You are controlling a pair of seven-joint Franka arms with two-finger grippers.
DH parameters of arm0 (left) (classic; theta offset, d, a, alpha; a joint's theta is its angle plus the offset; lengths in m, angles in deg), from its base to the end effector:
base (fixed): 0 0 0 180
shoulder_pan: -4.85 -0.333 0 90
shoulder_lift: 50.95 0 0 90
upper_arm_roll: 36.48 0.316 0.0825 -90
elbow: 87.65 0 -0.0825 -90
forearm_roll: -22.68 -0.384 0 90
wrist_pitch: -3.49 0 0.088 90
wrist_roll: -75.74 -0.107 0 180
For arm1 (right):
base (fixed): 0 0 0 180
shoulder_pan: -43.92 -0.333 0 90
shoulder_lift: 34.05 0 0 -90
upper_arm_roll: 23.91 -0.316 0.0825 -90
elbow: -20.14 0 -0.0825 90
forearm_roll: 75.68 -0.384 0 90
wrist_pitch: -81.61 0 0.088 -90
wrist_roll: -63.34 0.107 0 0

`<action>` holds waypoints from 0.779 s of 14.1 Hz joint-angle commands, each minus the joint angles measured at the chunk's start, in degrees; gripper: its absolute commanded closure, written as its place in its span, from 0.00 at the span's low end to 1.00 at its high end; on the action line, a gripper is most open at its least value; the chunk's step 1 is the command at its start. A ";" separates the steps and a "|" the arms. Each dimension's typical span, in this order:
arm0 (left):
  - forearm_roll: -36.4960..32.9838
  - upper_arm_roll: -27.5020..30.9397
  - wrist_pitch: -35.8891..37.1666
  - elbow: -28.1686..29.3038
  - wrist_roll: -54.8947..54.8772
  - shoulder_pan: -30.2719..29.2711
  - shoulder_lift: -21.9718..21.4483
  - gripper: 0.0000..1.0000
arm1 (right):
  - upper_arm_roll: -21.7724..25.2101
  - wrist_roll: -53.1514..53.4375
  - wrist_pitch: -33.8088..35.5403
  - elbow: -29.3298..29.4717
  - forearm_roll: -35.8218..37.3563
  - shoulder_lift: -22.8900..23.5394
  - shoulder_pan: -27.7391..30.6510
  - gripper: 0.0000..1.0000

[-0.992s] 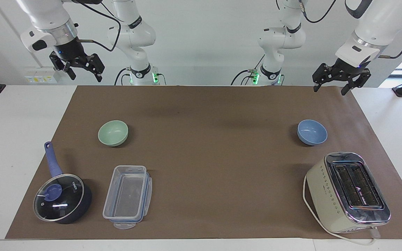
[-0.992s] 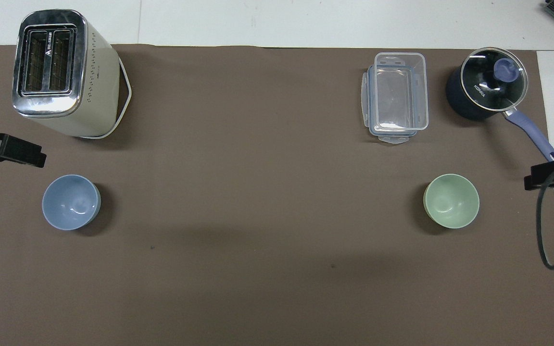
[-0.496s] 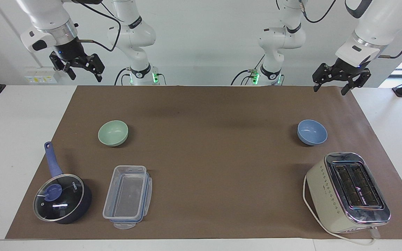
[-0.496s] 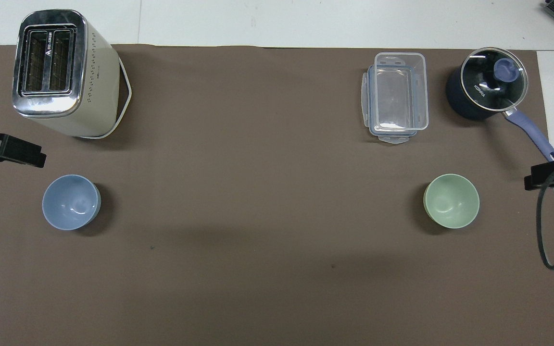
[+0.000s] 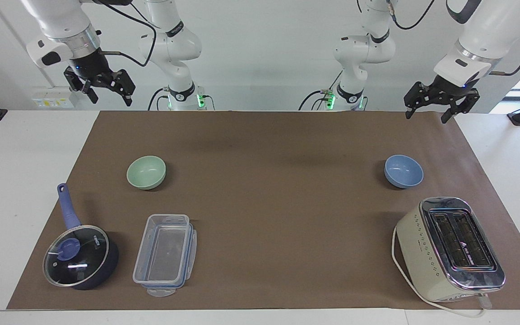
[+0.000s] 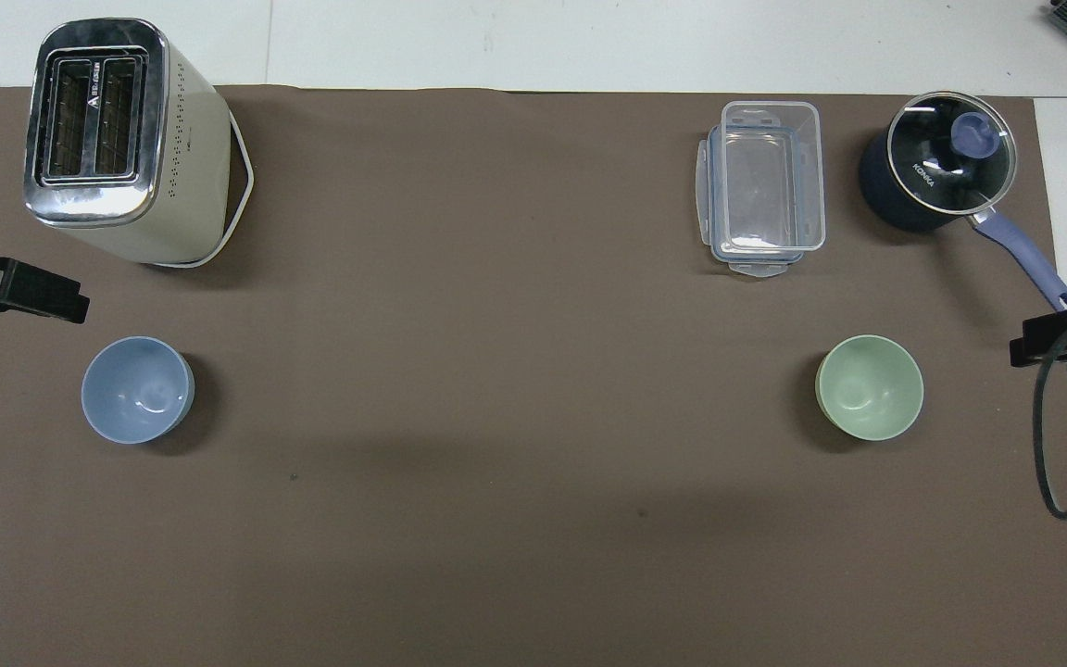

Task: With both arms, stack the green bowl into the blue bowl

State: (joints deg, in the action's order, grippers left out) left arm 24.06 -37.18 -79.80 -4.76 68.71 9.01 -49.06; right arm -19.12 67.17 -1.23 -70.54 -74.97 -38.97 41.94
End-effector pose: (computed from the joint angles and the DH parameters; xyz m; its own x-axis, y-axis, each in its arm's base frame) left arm 0.5507 -0.0495 0.6540 0.9777 -0.2087 -0.0228 -0.2081 -0.9777 0.0274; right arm 0.5137 -0.0288 0.6541 0.9919 -0.1164 -0.0508 -0.1161 -0.9932 0.0086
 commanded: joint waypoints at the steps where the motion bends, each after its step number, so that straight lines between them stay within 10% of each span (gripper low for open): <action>1: -0.51 0.44 0.23 1.58 0.44 0.77 -1.46 0.00 | 0.22 -1.20 0.31 0.07 -0.18 -0.36 -0.04 0.00; 11: -0.51 0.35 0.23 2.02 0.53 0.85 -1.63 0.00 | 0.22 -1.20 0.31 0.07 -0.18 -0.36 -0.04 0.00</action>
State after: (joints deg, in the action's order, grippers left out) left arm 24.06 -37.23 -79.79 -4.68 68.71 9.03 -49.06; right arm -19.12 67.17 -1.23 -70.54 -74.97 -38.97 41.94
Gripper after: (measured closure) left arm 0.000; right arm 0.000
